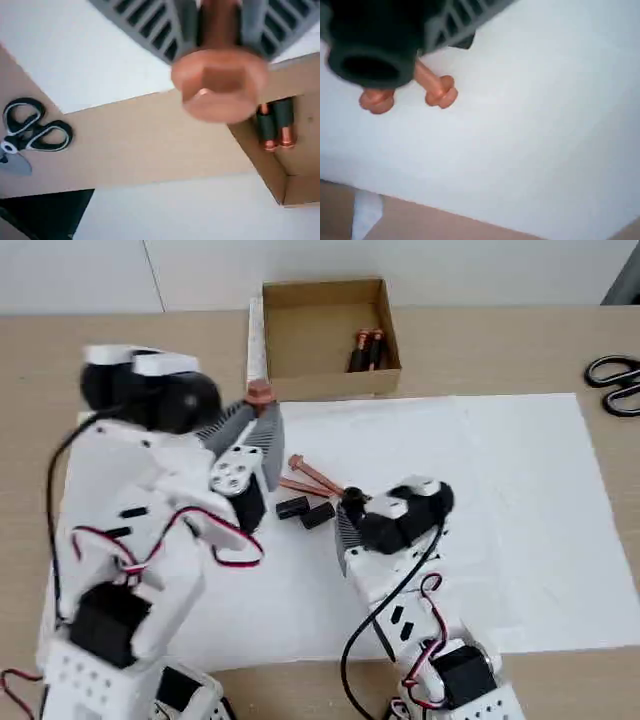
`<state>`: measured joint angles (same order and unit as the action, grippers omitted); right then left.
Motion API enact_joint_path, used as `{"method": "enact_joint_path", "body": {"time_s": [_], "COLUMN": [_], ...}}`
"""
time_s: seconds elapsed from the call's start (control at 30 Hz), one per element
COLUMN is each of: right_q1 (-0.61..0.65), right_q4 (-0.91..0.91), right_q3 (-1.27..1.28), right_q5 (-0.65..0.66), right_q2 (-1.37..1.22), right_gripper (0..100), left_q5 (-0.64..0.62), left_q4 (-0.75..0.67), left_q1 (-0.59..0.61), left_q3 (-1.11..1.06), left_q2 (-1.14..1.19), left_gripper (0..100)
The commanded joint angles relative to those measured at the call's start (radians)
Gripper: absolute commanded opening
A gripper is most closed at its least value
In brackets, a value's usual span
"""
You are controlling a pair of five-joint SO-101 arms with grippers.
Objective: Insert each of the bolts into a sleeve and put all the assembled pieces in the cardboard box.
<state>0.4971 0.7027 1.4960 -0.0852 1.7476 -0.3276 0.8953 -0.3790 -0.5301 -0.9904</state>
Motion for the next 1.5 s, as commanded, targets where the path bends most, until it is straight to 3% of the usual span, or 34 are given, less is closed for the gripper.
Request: {"method": "enact_joint_path", "body": {"time_s": [0.0, 0.4, 0.57, 0.7, 0.83, 1.0, 1.47], "right_q1": [0.008, 0.01, 0.01, 0.012, 0.022, 0.137, 0.157], "right_q4": [-0.041, -0.147, -0.3, -0.371, -0.367, -0.3, -0.283], "right_q3": [-0.006, 0.031, 0.135, 0.183, 0.19, 0.19, 0.19], "right_q5": [0.055, 0.055, 0.055, 0.055, 0.051, 0.051, 0.049], "right_q2": [0.005, 0.005, 0.007, 0.007, 0.007, 0.005, 0.005], "right_gripper": [0.6, 0.4, 0.4, 0.4, 0.4, 0.4, 0.4], "left_q5": [0.009, 0.003, -0.133, -0.137, -0.132, -0.074, -0.048], "left_q4": [-0.192, -0.227, -0.229, -0.236, -0.336, -0.45, -0.462], "left_q1": [-0.008, -0.048, -0.041, -0.017, 0.003, 0.002, -0.055], "left_q3": [-0.119, -0.214, -0.245, -0.269, -0.371, -0.479, -0.587], "left_q2": [-0.051, -0.08, -0.083, -0.118, -0.178, -0.252, -0.27], "left_gripper": [1, 1, 1, 1, 1, 1, 1]}}
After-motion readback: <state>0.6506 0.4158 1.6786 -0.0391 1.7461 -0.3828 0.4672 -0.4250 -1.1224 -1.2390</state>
